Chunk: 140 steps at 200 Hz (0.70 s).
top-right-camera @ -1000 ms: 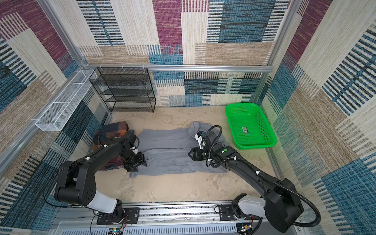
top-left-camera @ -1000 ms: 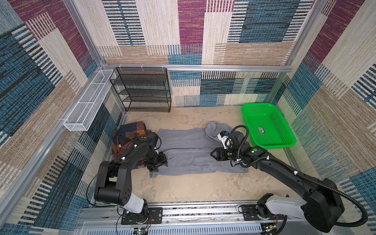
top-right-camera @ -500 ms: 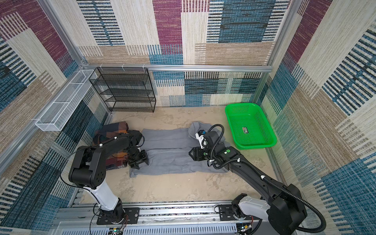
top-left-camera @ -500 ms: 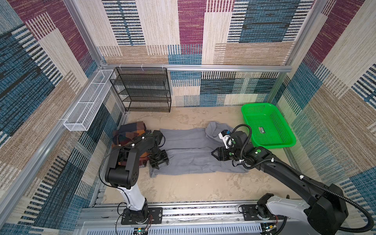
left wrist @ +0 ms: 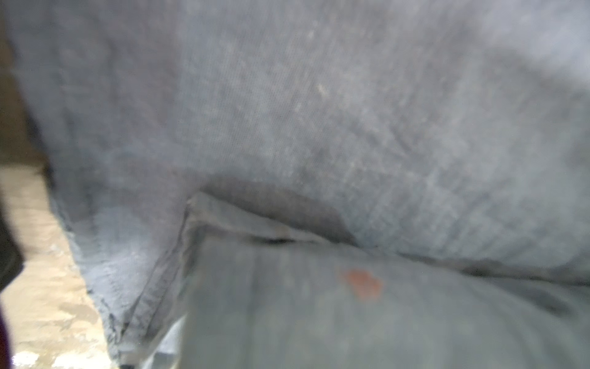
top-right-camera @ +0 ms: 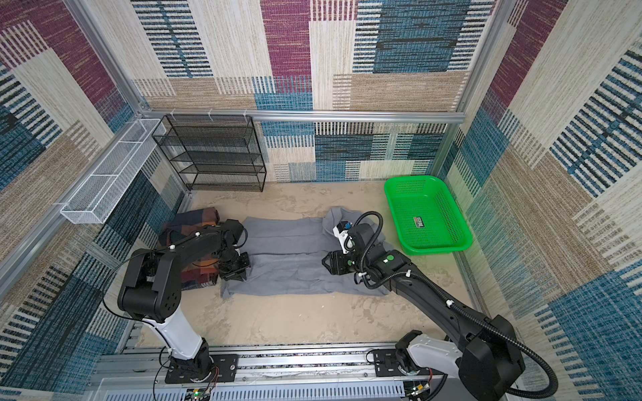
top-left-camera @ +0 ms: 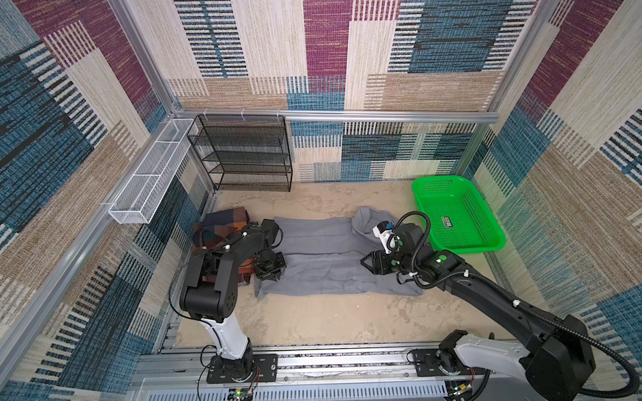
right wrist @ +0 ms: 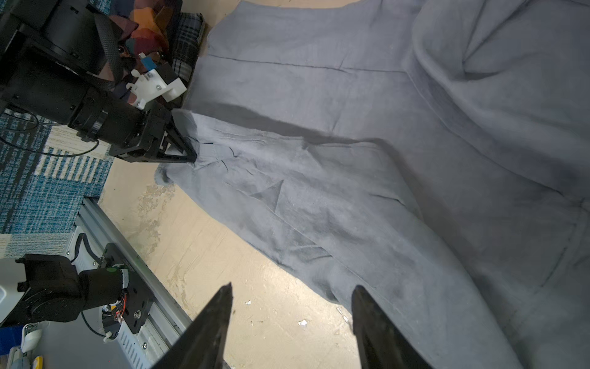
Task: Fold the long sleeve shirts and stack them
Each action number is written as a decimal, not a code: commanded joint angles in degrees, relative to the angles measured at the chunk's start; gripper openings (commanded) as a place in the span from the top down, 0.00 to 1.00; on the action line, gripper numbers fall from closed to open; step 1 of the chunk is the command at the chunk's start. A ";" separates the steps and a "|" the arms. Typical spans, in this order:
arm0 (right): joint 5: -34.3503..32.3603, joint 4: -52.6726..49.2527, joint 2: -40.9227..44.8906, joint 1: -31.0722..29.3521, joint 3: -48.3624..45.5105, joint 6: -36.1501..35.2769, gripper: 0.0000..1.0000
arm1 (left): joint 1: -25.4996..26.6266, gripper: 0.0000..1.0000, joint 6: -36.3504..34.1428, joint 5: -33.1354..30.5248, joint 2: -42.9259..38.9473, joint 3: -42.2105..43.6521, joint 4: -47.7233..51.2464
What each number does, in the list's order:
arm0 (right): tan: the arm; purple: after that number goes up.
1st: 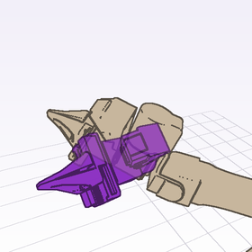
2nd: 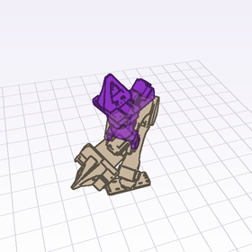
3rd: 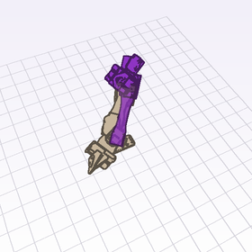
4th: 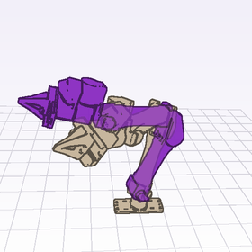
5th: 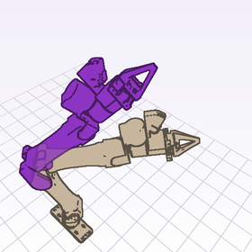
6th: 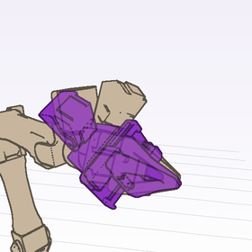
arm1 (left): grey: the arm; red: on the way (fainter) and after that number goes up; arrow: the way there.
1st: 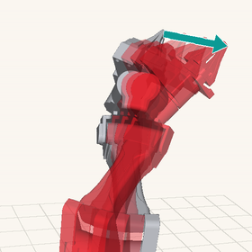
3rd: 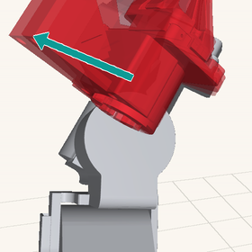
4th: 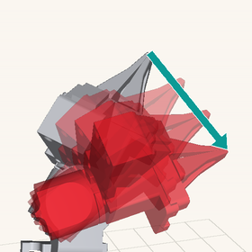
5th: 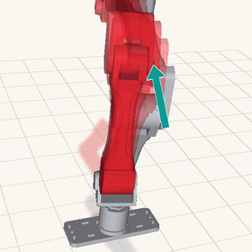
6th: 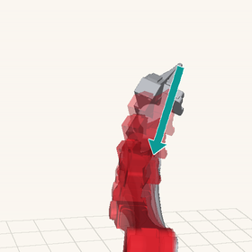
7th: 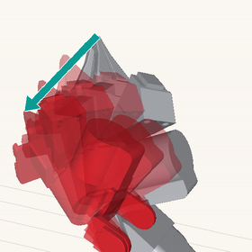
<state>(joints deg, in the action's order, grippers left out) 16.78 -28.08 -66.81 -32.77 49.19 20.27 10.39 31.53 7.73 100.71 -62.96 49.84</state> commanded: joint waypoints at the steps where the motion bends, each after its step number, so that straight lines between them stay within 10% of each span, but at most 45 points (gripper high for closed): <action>1: 1.04 1.17 0.05 -0.08 -0.70 -0.36 0.38 | 0.02 0.92 -0.11 0.46 -2.04 -0.84 1.15; 140: -3.27 3.54 -8.12 -0.01 -4.98 -1.98 0.38 | -0.17 1.00 -0.04 17.13 -19.34 -8.55 18.69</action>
<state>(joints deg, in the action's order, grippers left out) 15.84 -26.63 -74.17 -32.77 44.34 19.16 10.48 31.33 17.26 83.13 -71.48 64.93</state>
